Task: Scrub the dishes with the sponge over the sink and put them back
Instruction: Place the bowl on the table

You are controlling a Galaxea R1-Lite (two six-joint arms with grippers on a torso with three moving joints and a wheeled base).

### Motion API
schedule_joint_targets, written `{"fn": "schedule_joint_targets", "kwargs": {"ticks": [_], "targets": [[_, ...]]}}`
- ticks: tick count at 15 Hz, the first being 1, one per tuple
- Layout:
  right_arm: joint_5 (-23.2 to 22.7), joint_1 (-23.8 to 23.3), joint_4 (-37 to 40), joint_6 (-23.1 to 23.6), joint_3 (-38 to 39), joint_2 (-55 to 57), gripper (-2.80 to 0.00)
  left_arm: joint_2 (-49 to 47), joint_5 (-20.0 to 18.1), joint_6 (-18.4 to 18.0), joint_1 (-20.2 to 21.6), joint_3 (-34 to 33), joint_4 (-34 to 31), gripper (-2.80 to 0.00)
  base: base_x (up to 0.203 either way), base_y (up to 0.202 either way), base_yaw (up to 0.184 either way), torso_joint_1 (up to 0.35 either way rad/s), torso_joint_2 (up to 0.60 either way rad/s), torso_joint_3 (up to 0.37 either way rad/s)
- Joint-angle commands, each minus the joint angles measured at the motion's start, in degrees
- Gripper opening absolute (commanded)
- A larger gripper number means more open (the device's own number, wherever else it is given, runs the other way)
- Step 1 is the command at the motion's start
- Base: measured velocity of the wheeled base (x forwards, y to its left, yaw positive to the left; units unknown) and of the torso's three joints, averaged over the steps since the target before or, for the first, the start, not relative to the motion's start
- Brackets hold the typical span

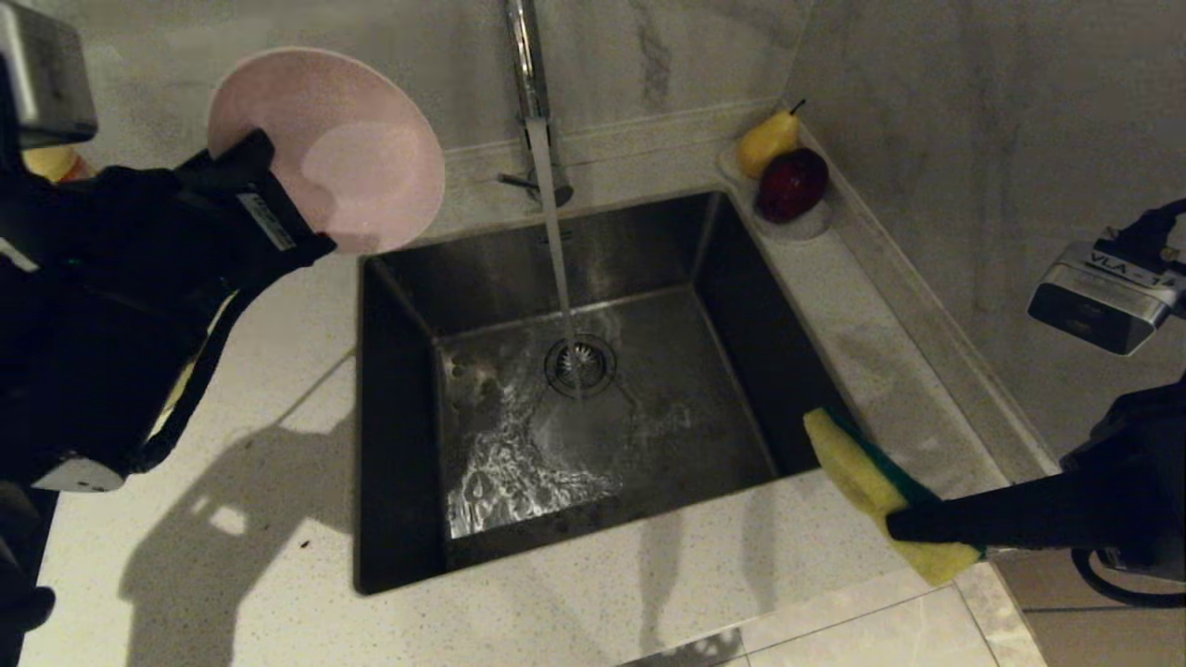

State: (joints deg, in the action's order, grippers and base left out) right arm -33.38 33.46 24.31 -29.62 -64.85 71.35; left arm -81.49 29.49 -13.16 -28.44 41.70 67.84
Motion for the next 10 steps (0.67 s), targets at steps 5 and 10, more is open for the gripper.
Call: {"fn": "schedule_joint_targets", "kwargs": {"ticks": [5, 10], "targets": [[-0.1, 0.0, 0.2, -0.2, 1.5, -1.7, -2.8, 5.0, 2.6, 17.9, 1.6, 17.5, -62.4, -2.8, 0.0, 0.0, 0.0, 0.0, 0.0, 0.0], [-0.2, -3.1, 0.0, 0.2, 3.8, -2.6, -2.8, 7.0, -15.5, 29.0, 16.5, 29.8, -95.2, -2.8, 0.0, 0.0, 0.0, 0.0, 0.0, 0.0]]}}
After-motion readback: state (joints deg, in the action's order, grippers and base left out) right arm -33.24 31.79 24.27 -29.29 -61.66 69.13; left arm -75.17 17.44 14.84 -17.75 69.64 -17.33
